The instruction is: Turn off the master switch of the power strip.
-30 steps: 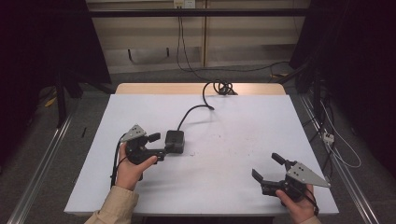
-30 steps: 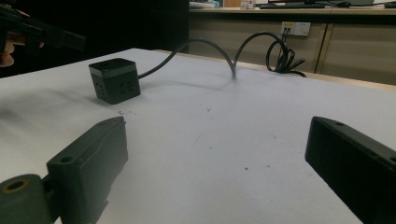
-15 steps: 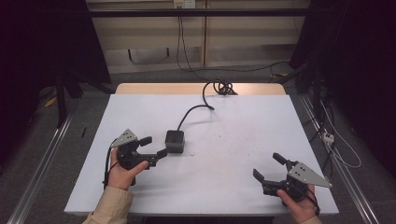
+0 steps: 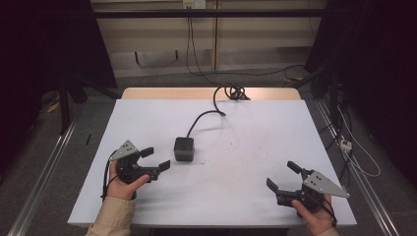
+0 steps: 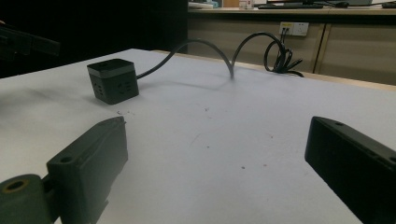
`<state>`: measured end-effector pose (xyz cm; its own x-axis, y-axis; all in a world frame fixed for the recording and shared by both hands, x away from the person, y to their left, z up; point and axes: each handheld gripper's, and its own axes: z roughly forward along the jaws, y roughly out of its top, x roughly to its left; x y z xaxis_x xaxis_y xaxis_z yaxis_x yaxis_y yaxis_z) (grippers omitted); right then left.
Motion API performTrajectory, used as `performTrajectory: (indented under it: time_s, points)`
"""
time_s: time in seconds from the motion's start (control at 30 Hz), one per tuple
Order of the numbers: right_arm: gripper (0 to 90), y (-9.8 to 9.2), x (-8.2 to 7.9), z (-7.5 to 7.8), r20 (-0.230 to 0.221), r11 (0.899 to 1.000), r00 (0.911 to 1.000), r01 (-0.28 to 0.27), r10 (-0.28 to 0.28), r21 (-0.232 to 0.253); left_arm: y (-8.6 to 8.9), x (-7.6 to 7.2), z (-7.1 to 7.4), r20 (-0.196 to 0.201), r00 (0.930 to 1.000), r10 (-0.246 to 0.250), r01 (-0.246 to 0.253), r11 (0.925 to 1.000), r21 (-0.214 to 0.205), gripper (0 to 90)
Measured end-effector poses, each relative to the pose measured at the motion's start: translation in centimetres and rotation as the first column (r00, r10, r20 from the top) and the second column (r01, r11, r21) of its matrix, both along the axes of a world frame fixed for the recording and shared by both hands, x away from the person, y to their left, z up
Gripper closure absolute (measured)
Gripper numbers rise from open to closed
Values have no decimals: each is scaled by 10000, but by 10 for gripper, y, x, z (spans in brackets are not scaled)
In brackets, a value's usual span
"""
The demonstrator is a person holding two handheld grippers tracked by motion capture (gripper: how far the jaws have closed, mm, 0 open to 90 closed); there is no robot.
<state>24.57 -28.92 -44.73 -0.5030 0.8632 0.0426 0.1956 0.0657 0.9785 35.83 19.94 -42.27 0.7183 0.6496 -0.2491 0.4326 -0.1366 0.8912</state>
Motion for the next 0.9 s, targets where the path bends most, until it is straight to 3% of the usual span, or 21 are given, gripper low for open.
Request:
performTrajectory:
  time_s: [0.9]
  points:
    - [54, 0, 0, 0, 4, 10000, 10000, 17, -17, 14, 29, -12, -10, 165, 9996, 230, -235, 9994, 259, 70]
